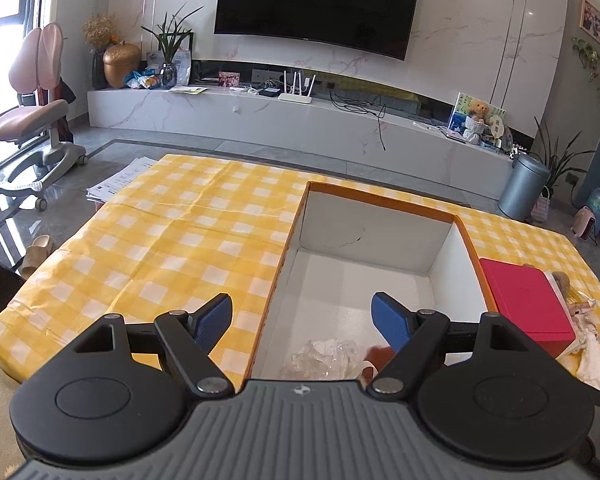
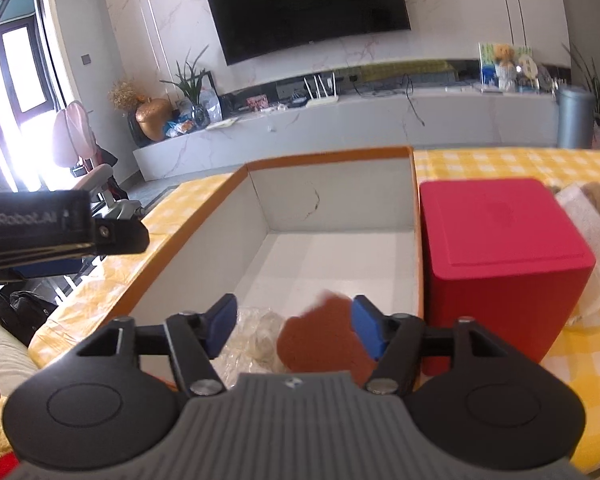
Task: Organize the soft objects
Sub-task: 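Lower the sponge into the box and open the right tool, then move the right tool to the white tissues and grasp them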
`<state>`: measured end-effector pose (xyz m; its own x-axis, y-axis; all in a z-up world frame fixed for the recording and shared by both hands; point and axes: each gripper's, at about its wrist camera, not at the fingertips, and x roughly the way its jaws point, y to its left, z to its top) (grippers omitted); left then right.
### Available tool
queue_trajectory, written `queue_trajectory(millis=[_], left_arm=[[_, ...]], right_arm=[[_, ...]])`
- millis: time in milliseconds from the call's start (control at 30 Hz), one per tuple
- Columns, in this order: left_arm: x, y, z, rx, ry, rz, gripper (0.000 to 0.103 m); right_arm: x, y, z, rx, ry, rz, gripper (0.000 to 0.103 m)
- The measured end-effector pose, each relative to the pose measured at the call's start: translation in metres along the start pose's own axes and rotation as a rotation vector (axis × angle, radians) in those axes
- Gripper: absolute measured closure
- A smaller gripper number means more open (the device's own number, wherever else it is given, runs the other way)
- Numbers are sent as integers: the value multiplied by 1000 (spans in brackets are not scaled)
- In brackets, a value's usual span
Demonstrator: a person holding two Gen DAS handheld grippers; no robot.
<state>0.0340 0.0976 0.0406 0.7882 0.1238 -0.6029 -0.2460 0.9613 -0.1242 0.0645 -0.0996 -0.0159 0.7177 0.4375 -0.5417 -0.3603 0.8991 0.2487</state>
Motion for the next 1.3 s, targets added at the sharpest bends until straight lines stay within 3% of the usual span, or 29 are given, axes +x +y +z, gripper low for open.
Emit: queue_trajectory(millis=[267,700,867,933,1067,1200,1300], left_arm=[[-8,-2,1,4,-27,2,10],[-49,-41,1,124,-208,-41,10],[-65,-59,1,127,-279,-89,16],[-69,-70,-2,171,-290,-125,17],[-76,-98,-14,270,-323,-161,29],[-77,-117,-19,240,-339,-196,28],[-74,-135,-27,309,-353,-201,28]], right_arm=[[-11,4,2,-28,-52,-18,24],[-47,-8,8,-45,-95,-92,24],[-71,-27,16,-8,-106,-161,24],[-83,-38,20,17,-110,-187,24],[-109,-61,30,60,-127,-233,24],[-137,-91,35,81,-140,-313,24],[-157,-120,37,117,-146,-388,17]])
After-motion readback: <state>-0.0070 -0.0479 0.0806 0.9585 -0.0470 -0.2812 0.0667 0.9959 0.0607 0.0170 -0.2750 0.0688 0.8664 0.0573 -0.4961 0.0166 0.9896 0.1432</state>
